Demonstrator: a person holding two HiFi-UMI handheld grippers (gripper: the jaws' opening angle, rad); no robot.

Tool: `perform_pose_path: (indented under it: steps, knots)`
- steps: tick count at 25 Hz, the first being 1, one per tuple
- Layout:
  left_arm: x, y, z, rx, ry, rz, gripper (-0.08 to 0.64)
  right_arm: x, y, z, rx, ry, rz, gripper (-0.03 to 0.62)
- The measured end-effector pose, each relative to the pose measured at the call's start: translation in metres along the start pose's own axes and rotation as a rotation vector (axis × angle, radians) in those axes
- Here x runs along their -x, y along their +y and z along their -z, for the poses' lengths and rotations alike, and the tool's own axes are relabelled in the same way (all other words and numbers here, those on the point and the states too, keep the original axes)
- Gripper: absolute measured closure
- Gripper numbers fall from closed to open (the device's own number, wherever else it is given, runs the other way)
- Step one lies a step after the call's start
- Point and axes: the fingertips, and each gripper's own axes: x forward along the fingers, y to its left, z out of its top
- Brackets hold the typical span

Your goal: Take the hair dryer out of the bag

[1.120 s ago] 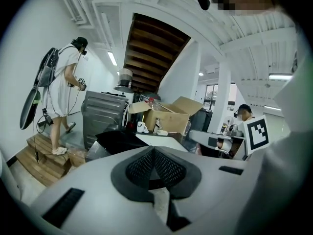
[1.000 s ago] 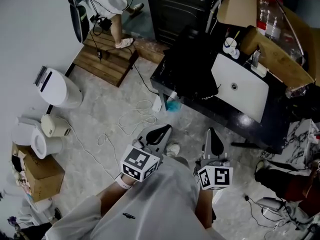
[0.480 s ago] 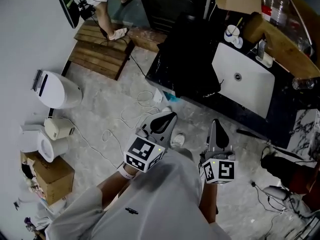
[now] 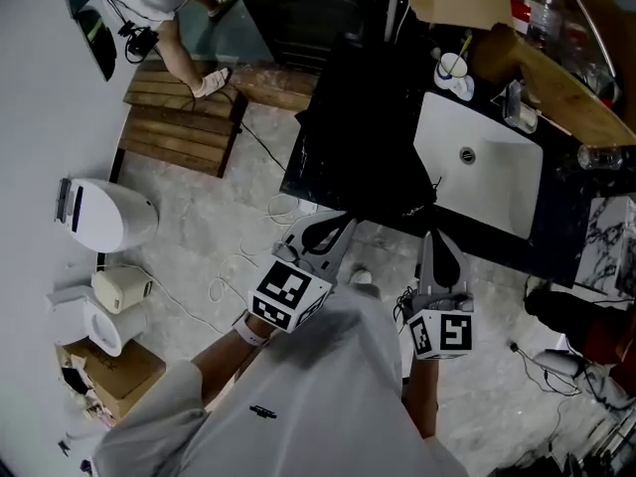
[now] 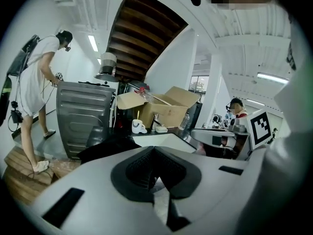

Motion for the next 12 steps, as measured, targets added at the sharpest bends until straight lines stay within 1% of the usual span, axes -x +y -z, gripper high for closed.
perform_pose_path:
  steps: [3, 6, 9, 12]
  knots:
    - [-0.012, 0.017, -0.004, -0.030, 0.019, 0.035, 0.552, -0.016, -0.002, 0.000, -0.005, 0.003, 0.036, 0.581]
    - [-0.029, 0.026, -0.003, -0.070, 0.069, 0.096, 0.549, -0.030, -0.006, 0.003, -0.016, 0.006, 0.077, 0.581]
    - [-0.047, 0.027, 0.006, -0.132, 0.135, 0.166, 0.476, -0.041, -0.010, 0.005, -0.025, 0.009, 0.120, 0.581]
    - [-0.062, 0.024, 0.019, -0.187, 0.199, 0.213, 0.437, -0.046, -0.012, 0.006, -0.018, 0.014, 0.141, 0.581]
